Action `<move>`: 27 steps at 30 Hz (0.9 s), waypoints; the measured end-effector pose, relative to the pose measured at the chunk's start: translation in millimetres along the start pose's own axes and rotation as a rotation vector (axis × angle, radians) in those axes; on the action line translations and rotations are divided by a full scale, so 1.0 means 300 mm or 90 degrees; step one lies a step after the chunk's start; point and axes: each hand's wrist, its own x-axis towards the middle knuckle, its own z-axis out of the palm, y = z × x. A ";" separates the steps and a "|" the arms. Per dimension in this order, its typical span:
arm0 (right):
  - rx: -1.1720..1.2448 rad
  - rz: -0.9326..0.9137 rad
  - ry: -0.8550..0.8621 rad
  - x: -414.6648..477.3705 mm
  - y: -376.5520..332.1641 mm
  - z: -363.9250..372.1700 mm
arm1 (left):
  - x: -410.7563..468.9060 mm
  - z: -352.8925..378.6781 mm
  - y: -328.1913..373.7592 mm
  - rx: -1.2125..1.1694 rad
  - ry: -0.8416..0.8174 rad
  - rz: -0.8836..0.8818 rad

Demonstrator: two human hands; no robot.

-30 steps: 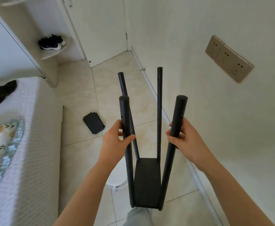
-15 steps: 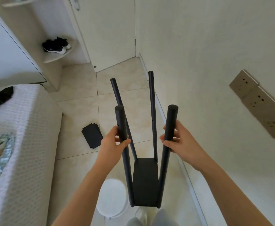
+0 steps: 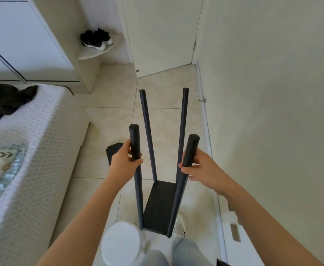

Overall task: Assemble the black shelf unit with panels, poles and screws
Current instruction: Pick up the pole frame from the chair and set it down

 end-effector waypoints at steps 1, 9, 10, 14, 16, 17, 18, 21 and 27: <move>-0.014 -0.004 -0.015 0.049 -0.001 -0.013 | 0.036 0.004 0.009 -0.006 0.015 -0.017; -0.008 0.002 -0.097 0.399 -0.035 -0.055 | 0.303 -0.008 0.024 -0.013 0.077 -0.075; -0.009 0.000 -0.099 0.437 -0.045 -0.056 | 0.340 -0.015 0.023 -0.009 0.077 -0.076; 0.003 0.011 -0.066 0.581 -0.082 -0.046 | 0.494 -0.052 0.010 0.021 0.062 -0.074; 0.006 0.025 -0.055 0.649 -0.096 -0.028 | 0.571 -0.072 -0.002 0.033 0.055 -0.073; 0.006 0.033 -0.051 0.683 -0.101 -0.016 | 0.608 -0.081 -0.012 0.038 0.051 -0.075; 0.001 0.040 -0.045 0.719 -0.105 -0.002 | 0.646 -0.089 -0.026 0.041 0.046 -0.078; -0.030 0.053 -0.018 0.833 -0.108 0.047 | 0.758 -0.113 -0.079 0.058 0.030 -0.084; -0.095 0.078 0.029 1.052 -0.094 0.155 | 0.968 -0.122 -0.219 0.066 0.011 -0.100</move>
